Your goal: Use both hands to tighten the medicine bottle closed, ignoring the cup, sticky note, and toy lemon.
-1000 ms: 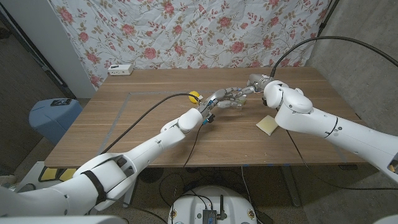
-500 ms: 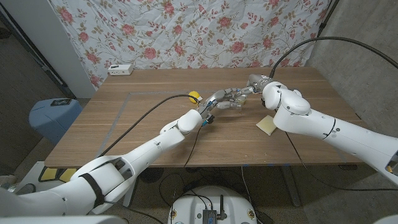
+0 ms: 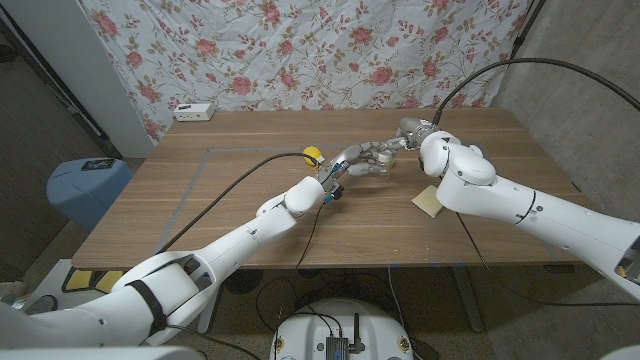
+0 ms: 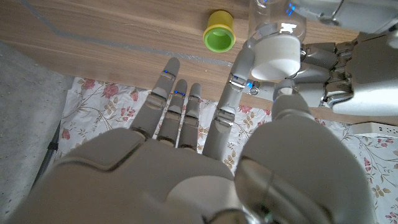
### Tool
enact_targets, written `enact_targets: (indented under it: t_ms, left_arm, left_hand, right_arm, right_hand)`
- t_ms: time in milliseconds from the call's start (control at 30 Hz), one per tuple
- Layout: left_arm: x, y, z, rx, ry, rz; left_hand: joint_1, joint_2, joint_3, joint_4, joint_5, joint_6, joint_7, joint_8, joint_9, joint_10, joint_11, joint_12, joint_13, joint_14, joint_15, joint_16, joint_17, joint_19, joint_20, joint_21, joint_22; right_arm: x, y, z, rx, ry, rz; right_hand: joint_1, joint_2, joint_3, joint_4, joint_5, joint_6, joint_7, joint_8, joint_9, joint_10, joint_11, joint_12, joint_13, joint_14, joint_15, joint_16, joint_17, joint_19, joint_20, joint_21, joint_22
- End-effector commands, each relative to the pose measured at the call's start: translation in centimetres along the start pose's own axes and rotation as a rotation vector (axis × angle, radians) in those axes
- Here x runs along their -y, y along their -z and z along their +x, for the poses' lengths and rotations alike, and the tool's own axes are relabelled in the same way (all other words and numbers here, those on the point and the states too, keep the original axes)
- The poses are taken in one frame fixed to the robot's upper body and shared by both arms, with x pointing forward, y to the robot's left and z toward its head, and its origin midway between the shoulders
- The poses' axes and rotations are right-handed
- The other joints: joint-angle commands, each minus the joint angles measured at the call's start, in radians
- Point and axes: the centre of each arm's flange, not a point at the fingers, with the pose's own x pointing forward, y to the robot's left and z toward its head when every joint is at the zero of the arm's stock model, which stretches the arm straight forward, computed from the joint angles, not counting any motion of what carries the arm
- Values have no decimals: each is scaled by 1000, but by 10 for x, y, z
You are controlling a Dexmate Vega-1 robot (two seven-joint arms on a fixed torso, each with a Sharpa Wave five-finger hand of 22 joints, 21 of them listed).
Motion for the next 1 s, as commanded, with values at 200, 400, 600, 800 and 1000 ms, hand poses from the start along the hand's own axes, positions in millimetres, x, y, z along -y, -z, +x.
enact_targets:
  t_ms: [200, 400, 600, 800, 1000]
  left_arm:
    - [-2, 0, 0, 8, 1, 3]
    - [-3, 1, 1, 9, 2, 3]
    - [-3, 1, 2, 10, 2, 4]
    - [-3, 2, 2, 7, 1, 1]
    - [-4, 2, 1, 5, -5, 5]
  left_hand:
    - [1, 8, 4, 0, 4, 3, -1, -1, 3, 21, -12, 6, 1, -7, -75, 3, 4, 0, -1, 5, 2]
    - [3, 9, 5, 0, 4, 3, 0, -1, 3, 22, -15, 6, 1, -6, -80, 4, 5, 0, -3, 6, 2]
    - [5, 9, 5, -2, 4, 4, 0, -1, 3, 23, -14, 7, 1, -6, -83, 4, 5, 0, -6, 6, 2]
    - [6, 8, 4, -3, 4, 4, 0, -1, 3, 24, -10, 7, 1, -6, -85, 4, 5, 0, -7, 6, 2]
    - [7, 8, 4, -2, 4, 4, 1, -1, 3, 26, -9, 7, 1, -5, -88, 5, 5, 1, -8, 6, 2]
  right_arm:
    - [1, 0, -1, -7, -9, -1]
    - [4, 1, -3, -5, -13, -4]
    - [5, 2, -4, 1, -23, -9]
    - [8, 2, -5, 11, -38, -12]
    - [13, 5, -5, 20, -75, 0]
  right_hand:
    - [-49, -8, -25, 11, 0, -54, 2, -36, -1, -14, 6, -21, 1, -6, 18, -11, 2, -9, 14, -4, 4]
    - [-79, -14, -38, 16, 1, -115, 9, -70, 1, -42, 17, -40, 1, -20, 29, -22, 2, -25, 28, -13, 4]
    - [-95, -14, -45, 16, 3, -182, 14, -104, 5, -68, 23, -52, 2, -34, 39, -32, 2, -38, 37, -18, 4]
    - [-110, -13, -52, 12, 4, -284, 32, -148, 16, -104, 30, -60, 5, -62, 51, -47, 2, -62, 48, -25, 4]
    - [-109, -8, -50, 0, 6, -391, 34, -187, 24, -158, 38, -67, 7, -100, 74, -61, 1, -100, 69, -34, 4]
